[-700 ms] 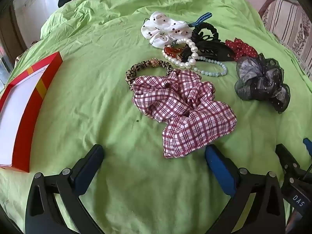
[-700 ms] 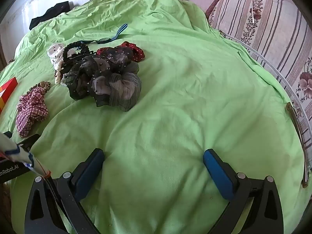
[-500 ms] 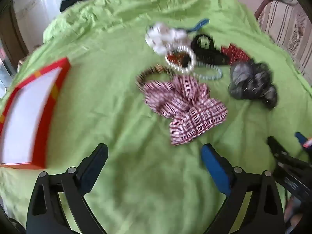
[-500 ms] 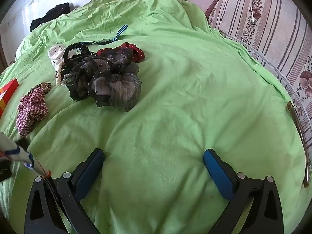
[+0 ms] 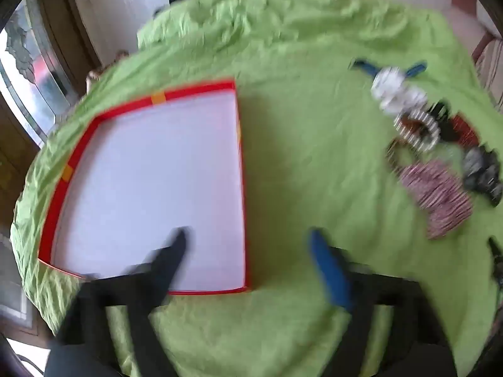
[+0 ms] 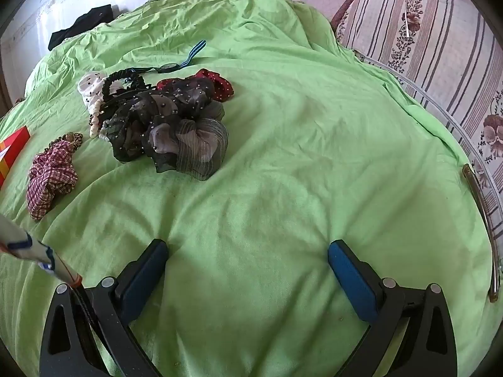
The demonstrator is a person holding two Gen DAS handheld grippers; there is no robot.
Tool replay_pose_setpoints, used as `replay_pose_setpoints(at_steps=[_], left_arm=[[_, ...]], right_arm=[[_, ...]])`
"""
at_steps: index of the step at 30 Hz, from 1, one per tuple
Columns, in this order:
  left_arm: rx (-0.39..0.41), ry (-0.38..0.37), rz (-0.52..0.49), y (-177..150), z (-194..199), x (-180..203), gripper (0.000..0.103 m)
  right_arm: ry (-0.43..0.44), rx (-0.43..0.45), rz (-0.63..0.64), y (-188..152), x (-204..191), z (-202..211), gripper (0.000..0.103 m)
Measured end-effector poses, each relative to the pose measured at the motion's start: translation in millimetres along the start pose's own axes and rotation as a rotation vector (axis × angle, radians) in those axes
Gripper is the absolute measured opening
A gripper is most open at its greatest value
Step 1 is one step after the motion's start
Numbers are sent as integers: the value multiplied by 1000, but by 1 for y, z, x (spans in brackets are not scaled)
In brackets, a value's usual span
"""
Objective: Organize jewelry
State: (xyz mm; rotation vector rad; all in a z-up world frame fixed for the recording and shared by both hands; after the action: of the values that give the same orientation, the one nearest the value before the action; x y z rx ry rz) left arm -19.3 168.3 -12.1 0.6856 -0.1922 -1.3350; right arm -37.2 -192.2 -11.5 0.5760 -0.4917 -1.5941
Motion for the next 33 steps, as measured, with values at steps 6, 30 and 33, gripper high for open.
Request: replay_pose_setpoints(at_steps=[6, 30, 33], left_arm=[[-38, -47, 82, -32, 2, -22, 10], [79, -157, 108, -31, 153, -7, 84], [103, -165, 89, -40, 164, 9, 90]], right_arm=[[0, 2, 0, 0, 0, -1, 103], [37, -24, -14, -8, -3, 39, 102], [30, 29, -10, -17, -13, 60, 102]])
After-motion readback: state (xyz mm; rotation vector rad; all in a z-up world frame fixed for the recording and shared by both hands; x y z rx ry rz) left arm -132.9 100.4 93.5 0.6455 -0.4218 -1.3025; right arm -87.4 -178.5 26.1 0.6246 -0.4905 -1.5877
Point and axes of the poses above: each gripper's, at about its wrist camera, not at the fingertips, and z roughly against the way its jaws point, x to its right, y to its top, the point moved 5 cm from there along -z, roughly the way its jaws point, and after that the axes turned 10 degrees about y, right-handed, at the moved point
